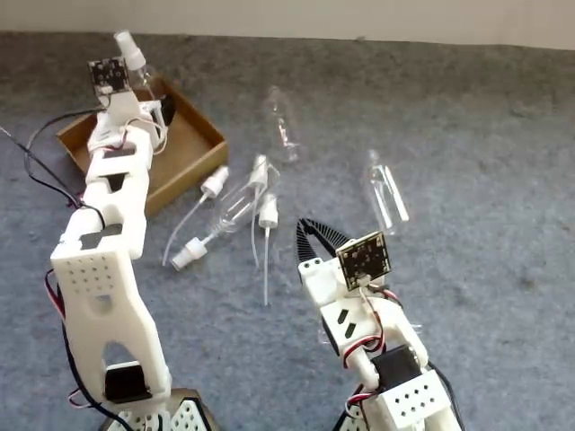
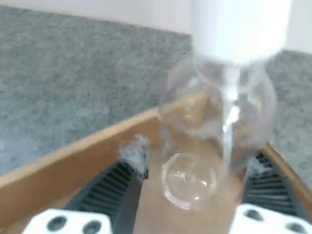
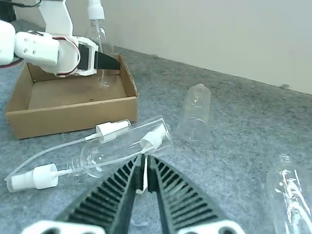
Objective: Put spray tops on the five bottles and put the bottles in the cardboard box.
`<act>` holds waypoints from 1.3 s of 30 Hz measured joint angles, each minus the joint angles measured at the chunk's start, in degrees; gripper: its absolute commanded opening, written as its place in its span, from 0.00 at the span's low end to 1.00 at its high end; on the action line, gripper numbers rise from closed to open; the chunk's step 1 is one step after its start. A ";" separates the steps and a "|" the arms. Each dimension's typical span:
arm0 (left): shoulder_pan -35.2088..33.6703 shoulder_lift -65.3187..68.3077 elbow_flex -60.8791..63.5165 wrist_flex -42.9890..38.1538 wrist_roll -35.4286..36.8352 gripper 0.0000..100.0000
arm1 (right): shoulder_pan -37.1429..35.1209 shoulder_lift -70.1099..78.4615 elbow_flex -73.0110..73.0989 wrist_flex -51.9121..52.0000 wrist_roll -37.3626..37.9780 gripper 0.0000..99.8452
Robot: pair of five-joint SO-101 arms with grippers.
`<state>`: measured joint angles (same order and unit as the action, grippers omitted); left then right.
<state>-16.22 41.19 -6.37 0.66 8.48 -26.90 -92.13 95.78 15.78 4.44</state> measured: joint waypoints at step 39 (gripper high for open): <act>10.46 -41.49 0.00 83.78 -21.10 0.27 | 0.00 0.00 0.00 0.00 0.00 0.01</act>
<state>-5.76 -0.31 -6.37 84.44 -12.62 -26.90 -92.13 95.78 15.78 4.44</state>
